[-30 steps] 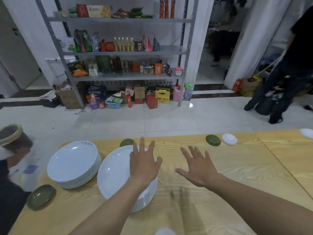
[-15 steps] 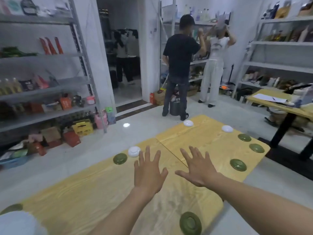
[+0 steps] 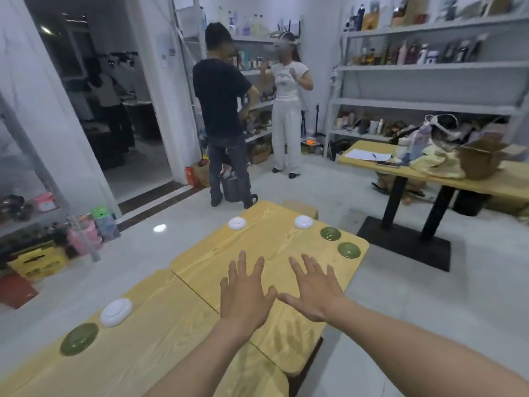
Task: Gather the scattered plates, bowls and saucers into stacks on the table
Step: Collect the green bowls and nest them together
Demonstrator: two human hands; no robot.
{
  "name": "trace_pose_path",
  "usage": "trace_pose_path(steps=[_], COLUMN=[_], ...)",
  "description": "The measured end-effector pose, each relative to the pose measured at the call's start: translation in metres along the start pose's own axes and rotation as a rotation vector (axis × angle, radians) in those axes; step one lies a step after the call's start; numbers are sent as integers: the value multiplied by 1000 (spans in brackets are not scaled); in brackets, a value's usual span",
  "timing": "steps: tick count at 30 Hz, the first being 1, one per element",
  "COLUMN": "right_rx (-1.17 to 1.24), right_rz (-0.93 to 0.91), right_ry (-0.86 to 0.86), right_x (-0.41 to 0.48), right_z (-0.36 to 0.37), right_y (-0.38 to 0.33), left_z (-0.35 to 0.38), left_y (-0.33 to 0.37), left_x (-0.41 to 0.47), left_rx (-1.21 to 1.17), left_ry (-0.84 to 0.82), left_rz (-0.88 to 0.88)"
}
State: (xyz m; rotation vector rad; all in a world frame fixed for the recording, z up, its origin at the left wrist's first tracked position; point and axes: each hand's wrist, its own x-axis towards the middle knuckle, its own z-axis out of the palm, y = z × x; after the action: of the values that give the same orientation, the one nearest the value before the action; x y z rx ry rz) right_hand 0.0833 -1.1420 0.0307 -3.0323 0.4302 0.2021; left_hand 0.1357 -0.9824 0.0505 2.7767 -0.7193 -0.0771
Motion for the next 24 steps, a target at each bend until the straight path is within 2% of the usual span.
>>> trace_pose_path(steps=[4, 7, 11, 14, 18, 24], right_rx=[137, 458, 1068, 1318, 1382, 1317], right_rz=[133, 310, 641, 775, 829, 851], right_ry=[-2, -6, -109, -230, -372, -540], right_x=[28, 47, 78, 107, 138, 172], right_z=[5, 10, 22, 44, 78, 111], right_y=[42, 76, 119, 146, 166, 178], left_z=[26, 48, 79, 104, 147, 192], left_y=[28, 48, 74, 92, 104, 115], left_x=[52, 89, 129, 154, 179, 203], left_rx=[-109, -339, -831, -1042, -1132, -1147], left_ry=[-64, -164, -357, -450, -531, -539], left_rz=[-3, -102, -506, -758, -950, -1148])
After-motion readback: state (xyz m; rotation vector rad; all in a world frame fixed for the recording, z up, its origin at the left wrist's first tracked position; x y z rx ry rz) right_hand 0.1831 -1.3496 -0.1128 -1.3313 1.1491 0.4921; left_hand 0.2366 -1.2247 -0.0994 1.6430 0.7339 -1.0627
